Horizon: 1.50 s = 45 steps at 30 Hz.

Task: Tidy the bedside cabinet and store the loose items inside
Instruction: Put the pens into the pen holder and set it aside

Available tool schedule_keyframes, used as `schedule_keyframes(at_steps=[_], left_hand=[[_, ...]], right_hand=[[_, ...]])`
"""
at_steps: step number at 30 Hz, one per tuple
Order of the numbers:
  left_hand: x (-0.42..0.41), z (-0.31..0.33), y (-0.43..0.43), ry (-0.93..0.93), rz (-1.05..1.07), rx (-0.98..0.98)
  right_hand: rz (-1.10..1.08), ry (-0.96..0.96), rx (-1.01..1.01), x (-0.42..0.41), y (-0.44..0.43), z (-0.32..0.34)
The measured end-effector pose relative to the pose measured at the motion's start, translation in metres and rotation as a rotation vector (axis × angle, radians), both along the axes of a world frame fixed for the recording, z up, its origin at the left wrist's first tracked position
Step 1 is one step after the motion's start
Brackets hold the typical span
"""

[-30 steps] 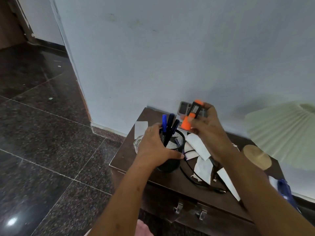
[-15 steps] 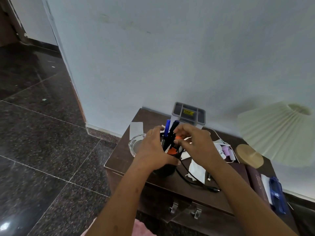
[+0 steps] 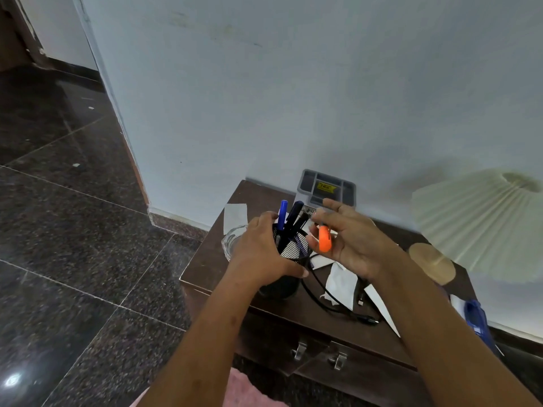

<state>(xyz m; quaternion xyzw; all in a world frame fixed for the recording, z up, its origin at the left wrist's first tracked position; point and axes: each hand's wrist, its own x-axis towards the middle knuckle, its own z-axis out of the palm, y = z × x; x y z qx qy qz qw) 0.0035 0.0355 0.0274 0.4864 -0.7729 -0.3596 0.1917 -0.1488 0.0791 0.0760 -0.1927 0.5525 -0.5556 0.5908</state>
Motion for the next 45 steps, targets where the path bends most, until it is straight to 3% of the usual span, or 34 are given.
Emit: schedule_keyframes(at_steps=[2,6,11,18,29,37,42,45], left_hand=[[0.000,0.000,0.000,0.002,0.003,0.008],[0.000,-0.001,-0.001,-0.006,0.000,0.020],[-0.001,-0.002,-0.003,-0.029,-0.017,0.028],[-0.001,-0.002,-0.001,0.005,-0.089,0.004],[0.003,-0.001,-0.005,0.022,-0.028,-0.016],[0.017,0.002,-0.018,0.258,0.306,-0.122],[0.020,0.001,-0.023,0.328,0.428,-0.153],[0.019,0.001,-0.023,0.322,0.424,-0.152]], right_hand=[[0.124,0.114,-0.014,-0.002,0.002,0.004],[0.347,0.653,0.002,-0.002,0.008,0.015],[0.433,1.082,-0.065,0.004,0.007,0.022],[0.512,1.604,0.058,0.023,0.004,0.002],[0.208,1.554,-0.039,0.000,0.000,-0.009],[0.025,1.197,0.111,-0.046,0.003,-0.025],[0.059,1.250,0.177,-0.063,-0.002,-0.045],[0.276,1.356,0.284,-0.063,-0.004,-0.066]])
